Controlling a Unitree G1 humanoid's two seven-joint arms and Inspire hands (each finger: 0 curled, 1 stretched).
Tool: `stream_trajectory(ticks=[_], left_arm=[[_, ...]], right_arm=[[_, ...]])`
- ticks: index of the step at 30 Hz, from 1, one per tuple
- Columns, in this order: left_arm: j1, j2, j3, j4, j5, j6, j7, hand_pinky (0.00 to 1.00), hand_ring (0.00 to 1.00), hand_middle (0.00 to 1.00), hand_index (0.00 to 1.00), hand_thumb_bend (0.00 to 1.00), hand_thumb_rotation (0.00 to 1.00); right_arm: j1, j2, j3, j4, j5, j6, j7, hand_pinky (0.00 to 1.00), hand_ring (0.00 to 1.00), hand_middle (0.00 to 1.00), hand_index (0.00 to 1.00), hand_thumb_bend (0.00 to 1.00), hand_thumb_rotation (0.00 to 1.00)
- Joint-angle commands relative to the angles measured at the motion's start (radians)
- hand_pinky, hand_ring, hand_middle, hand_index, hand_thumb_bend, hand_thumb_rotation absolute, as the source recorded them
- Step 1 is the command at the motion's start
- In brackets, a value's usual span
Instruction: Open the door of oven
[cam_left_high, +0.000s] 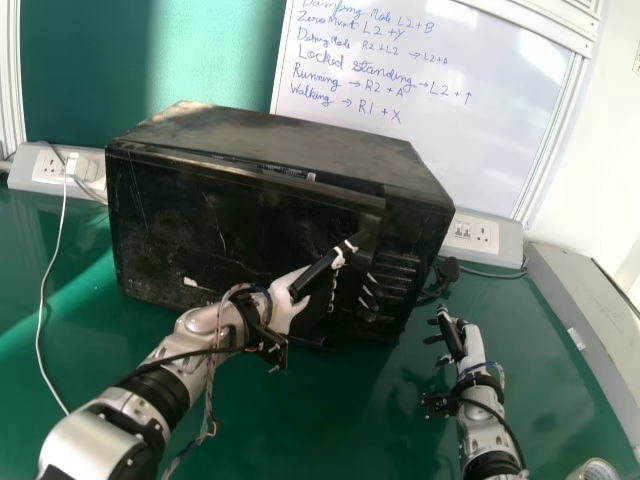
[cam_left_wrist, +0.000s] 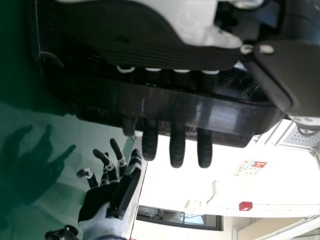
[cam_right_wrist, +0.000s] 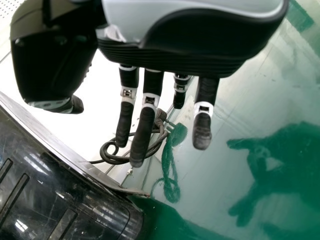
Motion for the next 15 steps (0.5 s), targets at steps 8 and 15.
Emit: stream_trajectory(ticks=[8, 15], left_arm=[[0.031, -0.014, -0.025, -0.088, -0.007, 0.033, 0.001, 0.15, 0.18, 0.25, 0.30, 0.98, 0.83], [0.066, -0.017, -0.054, -0.170, 0.004, 0.068, 0.048, 0.13, 0.17, 0.23, 0.28, 0.97, 0.82]], right_arm=[[-0.008, -0.007, 0.001, 0.001, -0.004, -0.004, 0.001, 0.16, 0.23, 0.36, 0.59, 0.61, 0.46], [-0.010, -0.006, 0.004, 0.001, -0.004, 0.003, -0.004, 0.17, 0.23, 0.37, 0.58, 0.61, 0.47]])
